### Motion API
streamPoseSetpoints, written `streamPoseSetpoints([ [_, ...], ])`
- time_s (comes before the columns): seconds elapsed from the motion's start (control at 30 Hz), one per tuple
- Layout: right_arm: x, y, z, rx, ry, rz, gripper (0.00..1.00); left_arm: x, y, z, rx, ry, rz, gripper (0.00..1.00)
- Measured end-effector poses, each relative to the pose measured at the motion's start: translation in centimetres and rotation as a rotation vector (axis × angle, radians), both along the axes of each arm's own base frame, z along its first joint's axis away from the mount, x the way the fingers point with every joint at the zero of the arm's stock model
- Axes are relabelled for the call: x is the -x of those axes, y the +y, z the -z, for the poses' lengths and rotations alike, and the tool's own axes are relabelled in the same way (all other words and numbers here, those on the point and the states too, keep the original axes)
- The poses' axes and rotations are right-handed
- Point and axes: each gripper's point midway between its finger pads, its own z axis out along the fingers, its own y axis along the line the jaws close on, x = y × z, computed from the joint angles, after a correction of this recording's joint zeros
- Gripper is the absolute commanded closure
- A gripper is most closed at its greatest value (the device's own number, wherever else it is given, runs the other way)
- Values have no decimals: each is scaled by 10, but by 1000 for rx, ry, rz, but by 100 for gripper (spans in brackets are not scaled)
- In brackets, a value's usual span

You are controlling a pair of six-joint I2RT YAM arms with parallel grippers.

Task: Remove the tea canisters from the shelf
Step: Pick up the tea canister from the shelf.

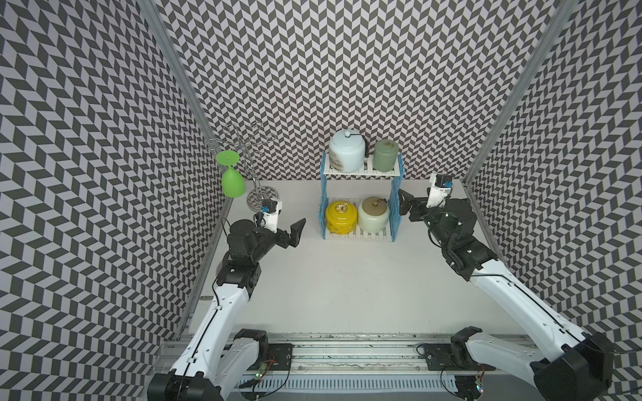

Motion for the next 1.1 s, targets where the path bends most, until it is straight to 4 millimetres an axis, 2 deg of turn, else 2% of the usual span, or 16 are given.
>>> streamPoseSetpoints([
  [0.13, -8, 8, -8, 4, -15, -27, 0, 10, -2, -7, -9, -26, 11, 0],
  [0.27, -26, 18, -21, 26, -39, -41, 0, 26, -6, -10, -13, -78, 37, 0],
  [0.47, -53, 34, -35, 70, -71, -64, 0, 37, -7, 11, -16, -97, 68, 0],
  [0.73, -80, 46, -30, 141, -76, -77, 0, 52, -12, 29, 10, -135, 130, 0],
  [0.9, -94, 47, -26, 170, -74, -67, 0, 61, -17, 24, 33, -188, 171, 0],
  [1.1, -114, 42, -28, 172, -74, -40, 0, 65, -18, 5, 83, -268, 180, 0],
])
